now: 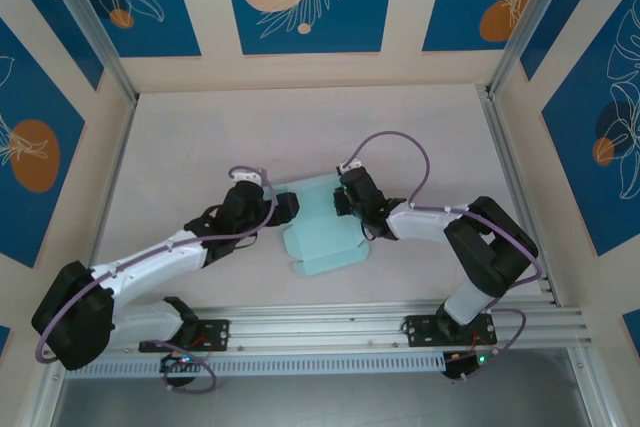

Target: Fold the paper box

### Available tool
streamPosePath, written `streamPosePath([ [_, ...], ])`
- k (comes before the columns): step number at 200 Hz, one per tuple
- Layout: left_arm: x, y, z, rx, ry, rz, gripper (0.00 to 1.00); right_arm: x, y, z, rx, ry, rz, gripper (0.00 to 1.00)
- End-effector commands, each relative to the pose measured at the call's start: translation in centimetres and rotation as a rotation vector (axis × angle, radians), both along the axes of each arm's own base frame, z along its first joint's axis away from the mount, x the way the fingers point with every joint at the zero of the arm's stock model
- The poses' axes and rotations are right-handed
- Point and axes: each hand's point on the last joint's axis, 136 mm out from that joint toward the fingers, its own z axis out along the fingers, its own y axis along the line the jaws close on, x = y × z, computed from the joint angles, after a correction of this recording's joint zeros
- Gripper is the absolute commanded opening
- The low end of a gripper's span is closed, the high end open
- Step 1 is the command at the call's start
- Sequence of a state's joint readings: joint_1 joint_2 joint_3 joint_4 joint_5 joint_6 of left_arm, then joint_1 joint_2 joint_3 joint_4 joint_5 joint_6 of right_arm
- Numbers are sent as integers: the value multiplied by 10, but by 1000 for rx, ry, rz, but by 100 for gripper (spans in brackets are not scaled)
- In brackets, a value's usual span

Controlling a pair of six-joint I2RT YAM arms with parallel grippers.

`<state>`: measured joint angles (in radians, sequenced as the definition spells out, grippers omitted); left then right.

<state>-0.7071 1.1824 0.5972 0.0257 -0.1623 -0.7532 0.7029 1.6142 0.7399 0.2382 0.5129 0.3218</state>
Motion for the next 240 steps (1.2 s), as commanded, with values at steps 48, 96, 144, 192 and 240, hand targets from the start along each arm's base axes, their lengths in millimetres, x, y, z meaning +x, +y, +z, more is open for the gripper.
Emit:
streamPosePath([
  [48, -7, -7, -46, 5, 111, 9, 89, 5, 10, 19, 5, -55, -3, 4],
  [96, -9, -21, -60, -28, 143, -16, 90, 6, 11, 21, 4, -63, -3, 4],
  [144, -3, -47, -44, -130, 97, -73, 65, 5, 10, 18, -6, -58, -6, 4],
  [192, 5, -59, -30, -127, 36, -112, 58, 4, 10, 11, -8, -44, -9, 4],
  [240, 9, -76, -22, -148, -22, -188, 59, 3, 10, 4, -9, -23, -26, 4],
])
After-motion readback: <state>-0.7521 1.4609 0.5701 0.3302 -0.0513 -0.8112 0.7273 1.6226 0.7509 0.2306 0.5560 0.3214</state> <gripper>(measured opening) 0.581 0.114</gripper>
